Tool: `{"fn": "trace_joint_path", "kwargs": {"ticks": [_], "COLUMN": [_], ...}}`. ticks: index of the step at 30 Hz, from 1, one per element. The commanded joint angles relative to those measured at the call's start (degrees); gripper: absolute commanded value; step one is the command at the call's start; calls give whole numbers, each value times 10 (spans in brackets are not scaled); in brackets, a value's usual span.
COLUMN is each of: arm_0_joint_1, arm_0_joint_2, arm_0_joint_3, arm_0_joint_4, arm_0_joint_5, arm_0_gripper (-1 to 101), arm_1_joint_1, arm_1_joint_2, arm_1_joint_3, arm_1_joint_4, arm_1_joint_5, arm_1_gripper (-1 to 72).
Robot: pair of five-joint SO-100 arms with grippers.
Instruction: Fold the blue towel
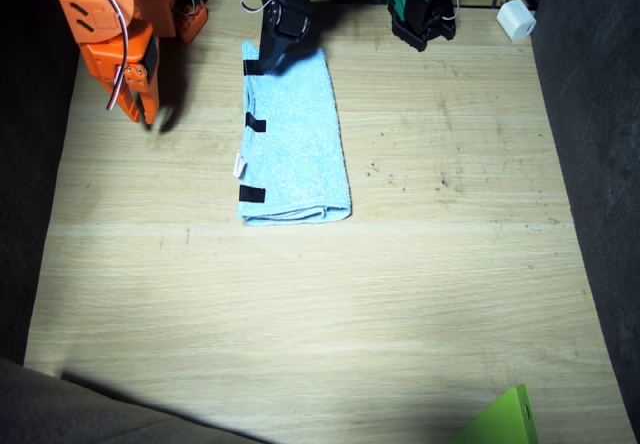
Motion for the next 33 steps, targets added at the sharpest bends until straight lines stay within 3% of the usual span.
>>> {"fn": "trace_joint_path", "kwargs": {"ticks": [1, 17, 24, 33], "arm_0_joint_1": [-86, -180, -79, 58], "arm_0_joint_2": [-3, -140, -68, -40], "arm_0_joint_3": [-4, -119, -210, -420], "arm_0_joint_4": [-15, 65, 145, 314], "arm_0_joint_5": [19, -35, -71, -142], "arm_0_gripper": [-5, -5, -6, -6], "arm_1_joint_1": [3, -10, -14, -22], "arm_1_joint_2": [9, 14, 13, 16], "arm_1_joint_3": [3, 2, 3, 3], "arm_1_joint_4": [2, 4, 3, 1], "arm_1_joint_5": [5, 5, 4, 4], "arm_1_gripper": [107, 107, 107, 106]}}
